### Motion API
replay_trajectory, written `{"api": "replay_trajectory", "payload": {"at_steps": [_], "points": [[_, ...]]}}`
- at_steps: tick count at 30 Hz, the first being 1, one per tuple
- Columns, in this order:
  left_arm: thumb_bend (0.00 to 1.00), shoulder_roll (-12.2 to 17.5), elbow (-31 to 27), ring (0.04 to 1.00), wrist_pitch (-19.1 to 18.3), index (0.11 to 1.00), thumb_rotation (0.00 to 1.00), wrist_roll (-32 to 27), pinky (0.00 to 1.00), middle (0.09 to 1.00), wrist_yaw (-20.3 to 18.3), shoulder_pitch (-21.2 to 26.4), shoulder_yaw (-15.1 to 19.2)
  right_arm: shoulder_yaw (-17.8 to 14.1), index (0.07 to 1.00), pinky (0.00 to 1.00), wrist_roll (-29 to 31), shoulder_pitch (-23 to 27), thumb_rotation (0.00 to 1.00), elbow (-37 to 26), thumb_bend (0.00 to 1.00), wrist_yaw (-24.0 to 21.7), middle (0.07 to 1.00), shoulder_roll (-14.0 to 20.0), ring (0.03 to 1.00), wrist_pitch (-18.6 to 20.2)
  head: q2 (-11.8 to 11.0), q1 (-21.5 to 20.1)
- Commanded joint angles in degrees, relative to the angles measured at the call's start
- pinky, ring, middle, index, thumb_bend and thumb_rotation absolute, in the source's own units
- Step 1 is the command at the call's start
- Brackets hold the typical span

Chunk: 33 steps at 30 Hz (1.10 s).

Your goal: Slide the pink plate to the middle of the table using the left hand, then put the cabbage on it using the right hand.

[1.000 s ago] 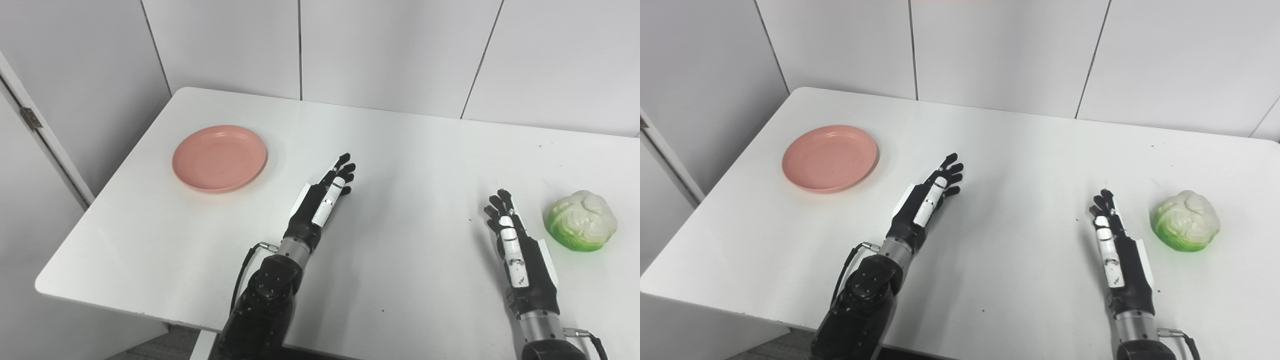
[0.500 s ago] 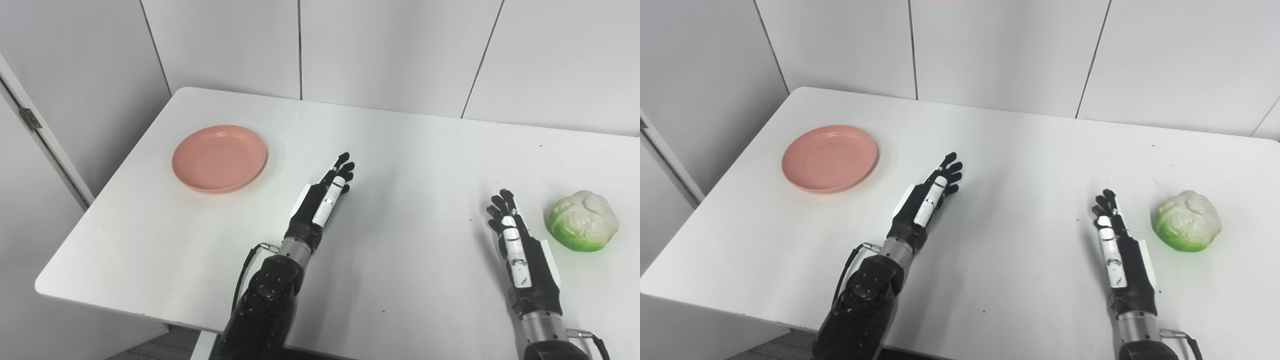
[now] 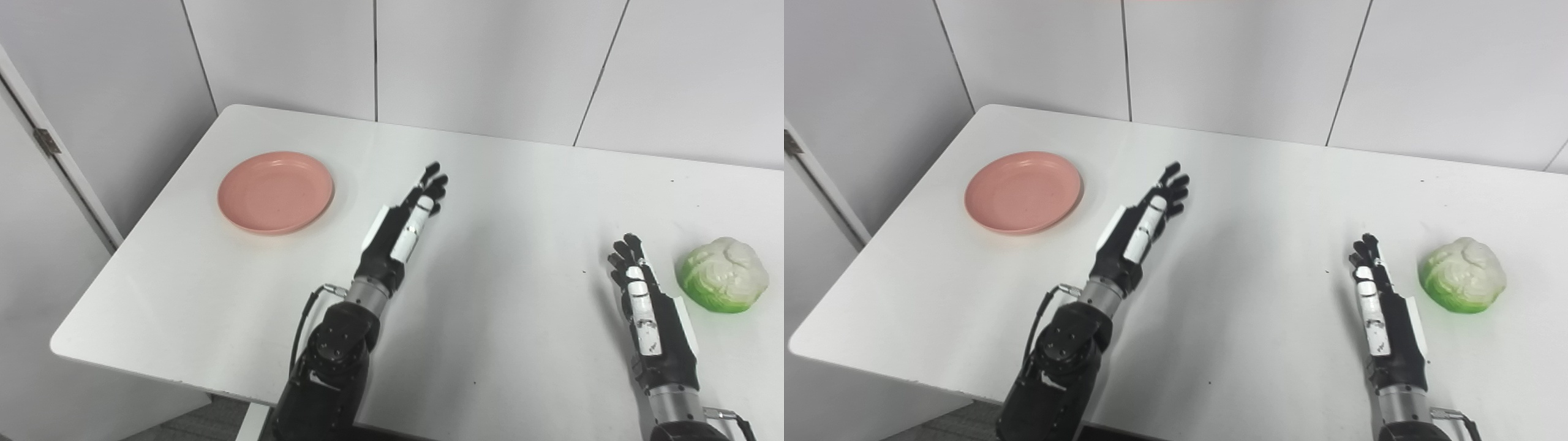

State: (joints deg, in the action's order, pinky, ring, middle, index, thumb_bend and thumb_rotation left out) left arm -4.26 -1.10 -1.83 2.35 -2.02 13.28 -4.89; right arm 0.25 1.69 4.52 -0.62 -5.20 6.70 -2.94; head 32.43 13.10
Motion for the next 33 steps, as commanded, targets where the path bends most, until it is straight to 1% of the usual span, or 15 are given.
{"api": "replay_trajectory", "payload": {"at_steps": [1, 3, 7, 10, 12, 13, 16, 19, 23, 25, 27, 30, 33], "points": [[0.51, 0.38, -3.36, 0.94, 0.3, 0.95, 1.0, 0.59, 0.95, 0.95, 0.96, 3.42, 0.86, -0.61, 0.969, 0.97, -0.13, -0.17, 1.0, 0.9, 0.18, 0.06, 0.955, 0.73, 0.947, -1.82, 0.12, 0.03], [0.51, 0.64, -4.42, 0.94, 0.08, 0.95, 1.0, 0.17, 0.96, 0.95, 1.18, 4.43, 1.85, -0.68, 0.969, 0.97, 0.13, -0.21, 1.0, 0.68, 0.17, 0.0, 0.956, 0.61, 0.946, -1.51, 0.12, 0.03], [0.51, 1.36, -6.69, 0.939, -1.58, 0.951, 1.0, -1.12, 0.96, 0.954, 1.78, 6.35, 4.27, -0.78, 0.971, 0.98, 0.57, -0.3, 1.0, 0.49, 0.17, -0.11, 0.957, 0.48, 0.952, -1.18, 0.18, 0.26], [0.51, 2.01, -7.29, 0.934, -0.78, 0.951, 1.0, -2.46, 0.94, 0.948, 2.52, 7.55, 6.56, -0.81, 0.97, 0.98, 0.82, -0.28, 1.0, 0.55, 0.17, -0.11, 0.956, 0.41, 0.949, -1.31, 0.13, 0.44], [0.5, 2.43, -8.05, 0.931, -1.02, 0.947, 1.0, -3.28, 0.93, 0.946, 2.99, 8.27, 8.1, -0.84, 0.971, 0.98, 0.94, -0.31, 1.0, 0.42, 0.17, -0.09, 0.957, 0.36, 0.949, -1.1, 0.13, 0.44], [0.5, 2.71, -8.37, 0.931, -1.1, 0.947, 1.0, -3.5, 0.93, 0.947, 3.25, 8.59, 8.83, -0.82, 0.971, 0.98, 0.9, -0.32, 1.0, 0.4, 0.16, -0.07, 0.957, 0.36, 0.949, -1.07, -0.35, 0.94], [0.49, 3.88, -9.09, 0.933, -1.15, 0.94, 1.0, -3.81, 0.94, 0.948, 3.81, 9.51, 10.78, -0.81, 0.97, 0.97, 0.93, -0.35, 1.0, 1.02, 0.16, -0.24, 0.955, 0.49, 0.948, -2.56, -0.81, 1.42], [0.48, 5.68, -9.66, 0.932, -0.73, 0.947, 1.0, -3.91, 0.92, 0.953, 4.89, 10.6, 13.08, -0.86, 0.974, 0.98, 0.88, -0.42, 1.0, 1.15, 0.17, -0.23, 0.958, 0.58, 0.947, -2.68, -1.02, 1.77], [0.48, 8.72, -9.25, 0.947, 0.25, 0.953, 1.0, -3.47, 0.94, 0.963, 5.77, 11.59, 15.99, -0.8, 0.973, 0.98, 0.36, -0.39, 1.0, 1.24, 0.15, -0.23, 0.956, 0.83, 0.943, -3.1, -0.99, 1.97], [0.48, 9.51, -9.21, 0.94, 0.25, 0.949, 1.0, -3.64, 0.92, 0.958, 6.52, 12.02, 17.1, -0.86, 0.974, 0.98, 0.49, -0.45, 1.0, 1.1, 0.14, -0.33, 0.957, 0.88, 0.943, -2.93, -0.97, 2.07], [0.49, 10.94, -9.47, 0.941, -0.68, 0.952, 1.0, -4.82, 0.93, 0.957, 6.85, 12.41, 18.81, -0.94, 0.978, 0.99, 0.79, -0.55, 1.0, 0.77, 0.14, -0.49, 0.961, 0.9, 0.949, -2.22, -0.91, 2.26], [0.5, 12.86, -8.54, 0.944, -0.66, 0.951, 1.0, -5.6, 0.94, 0.957, 7.57, 12.94, 21.17, -0.99, 0.976, 0.98, 0.69, -0.69, 1.0, 0.48, 0.15, -0.57, 0.957, 0.99, 0.948, -1.97, -0.87, 2.69], [0.5, 14.99, -6.33, 0.939, 0.03, 0.94, 1.0, -6.69, 0.92, 0.95, 8.59, 13.49, 23.77, -1.0, 0.979, 0.98, 1.09, -0.71, 1.0, 0.48, 0.14, -1.0, 0.961, 1.13, 0.95, -2.22, -0.87, 3.09]]}}
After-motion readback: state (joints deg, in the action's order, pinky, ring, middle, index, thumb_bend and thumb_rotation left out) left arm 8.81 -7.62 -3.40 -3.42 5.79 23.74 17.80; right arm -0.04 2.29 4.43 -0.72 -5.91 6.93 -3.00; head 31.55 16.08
